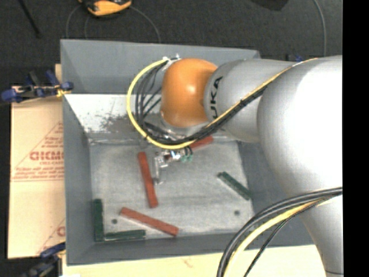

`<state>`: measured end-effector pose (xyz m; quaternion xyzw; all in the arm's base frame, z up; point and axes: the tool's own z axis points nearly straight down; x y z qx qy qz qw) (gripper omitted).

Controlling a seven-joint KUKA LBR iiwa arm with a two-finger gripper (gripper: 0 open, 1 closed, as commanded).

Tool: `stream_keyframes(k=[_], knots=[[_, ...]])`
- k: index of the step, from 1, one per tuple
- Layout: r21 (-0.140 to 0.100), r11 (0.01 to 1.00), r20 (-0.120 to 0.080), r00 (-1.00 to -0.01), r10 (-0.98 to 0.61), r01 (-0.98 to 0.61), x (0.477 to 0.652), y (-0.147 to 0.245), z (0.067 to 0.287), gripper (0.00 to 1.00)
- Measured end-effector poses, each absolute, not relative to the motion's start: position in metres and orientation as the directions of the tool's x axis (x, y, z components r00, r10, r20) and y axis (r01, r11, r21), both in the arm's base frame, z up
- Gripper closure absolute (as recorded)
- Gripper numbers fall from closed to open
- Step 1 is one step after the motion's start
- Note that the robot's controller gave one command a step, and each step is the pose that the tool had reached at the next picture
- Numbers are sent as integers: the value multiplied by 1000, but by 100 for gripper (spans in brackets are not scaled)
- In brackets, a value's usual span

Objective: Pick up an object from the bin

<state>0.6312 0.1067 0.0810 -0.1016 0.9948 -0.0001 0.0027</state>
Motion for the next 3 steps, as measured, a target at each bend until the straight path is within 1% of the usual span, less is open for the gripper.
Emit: stream_keyframes(k=[1, 2, 3], knots=[[-2, 929, -6, -929, -370, -370, 654, 68, 78, 100], [-1, 929, -6, -929, -369, -369, 654, 68, 78, 100], [1, 931, 1, -931, -365, -365, 650, 82, 133, 100]])
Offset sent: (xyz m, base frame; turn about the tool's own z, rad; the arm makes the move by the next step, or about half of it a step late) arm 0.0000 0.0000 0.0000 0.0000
